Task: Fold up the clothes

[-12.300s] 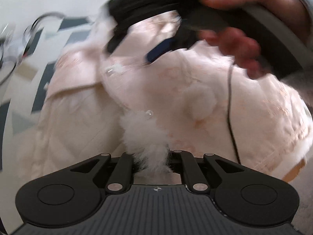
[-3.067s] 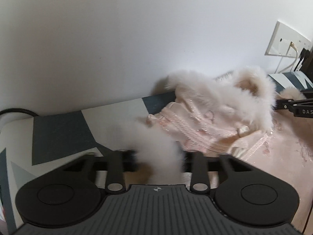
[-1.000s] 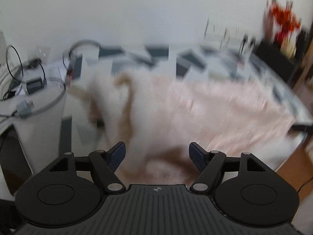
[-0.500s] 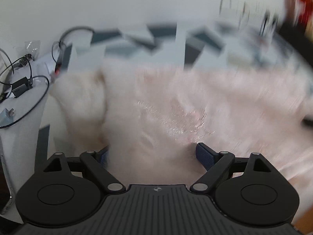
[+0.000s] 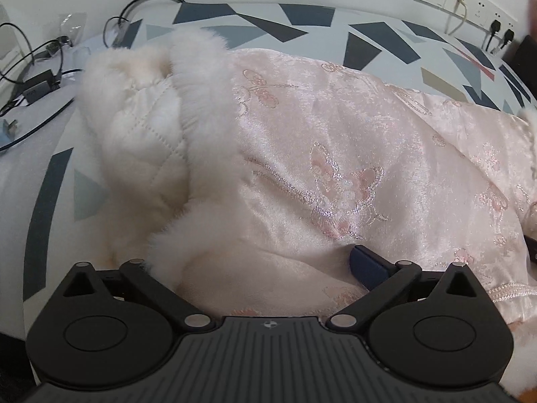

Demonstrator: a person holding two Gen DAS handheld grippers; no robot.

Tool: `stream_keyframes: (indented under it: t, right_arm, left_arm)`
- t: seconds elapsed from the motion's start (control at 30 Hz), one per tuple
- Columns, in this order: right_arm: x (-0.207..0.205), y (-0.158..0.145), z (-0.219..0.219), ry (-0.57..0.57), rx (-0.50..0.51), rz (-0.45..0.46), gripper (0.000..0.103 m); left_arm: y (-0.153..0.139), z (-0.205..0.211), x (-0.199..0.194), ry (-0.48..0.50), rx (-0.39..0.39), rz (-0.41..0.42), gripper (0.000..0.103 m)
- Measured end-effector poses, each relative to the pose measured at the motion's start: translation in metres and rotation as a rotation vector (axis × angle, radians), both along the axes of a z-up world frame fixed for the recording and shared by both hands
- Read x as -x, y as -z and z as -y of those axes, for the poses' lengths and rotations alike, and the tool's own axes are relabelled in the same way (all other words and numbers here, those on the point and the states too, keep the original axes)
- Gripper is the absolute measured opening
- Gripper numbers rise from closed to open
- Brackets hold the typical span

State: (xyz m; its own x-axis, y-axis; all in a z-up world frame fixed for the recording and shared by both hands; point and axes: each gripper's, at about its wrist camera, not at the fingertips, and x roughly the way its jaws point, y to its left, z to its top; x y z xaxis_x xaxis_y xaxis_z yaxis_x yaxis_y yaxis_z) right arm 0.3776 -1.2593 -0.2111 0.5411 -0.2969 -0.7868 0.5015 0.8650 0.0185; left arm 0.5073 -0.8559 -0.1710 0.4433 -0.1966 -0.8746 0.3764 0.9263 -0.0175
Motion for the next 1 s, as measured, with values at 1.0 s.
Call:
stream_keyframes:
  t: [1.0]
  right_arm:
    - [0.0048,0.0037,-0.0006,0.001,0.031,0.048,0.102]
  left_arm:
    - [0.0014,-0.0031,0.0068,0.025,0.017,0.024,0.103]
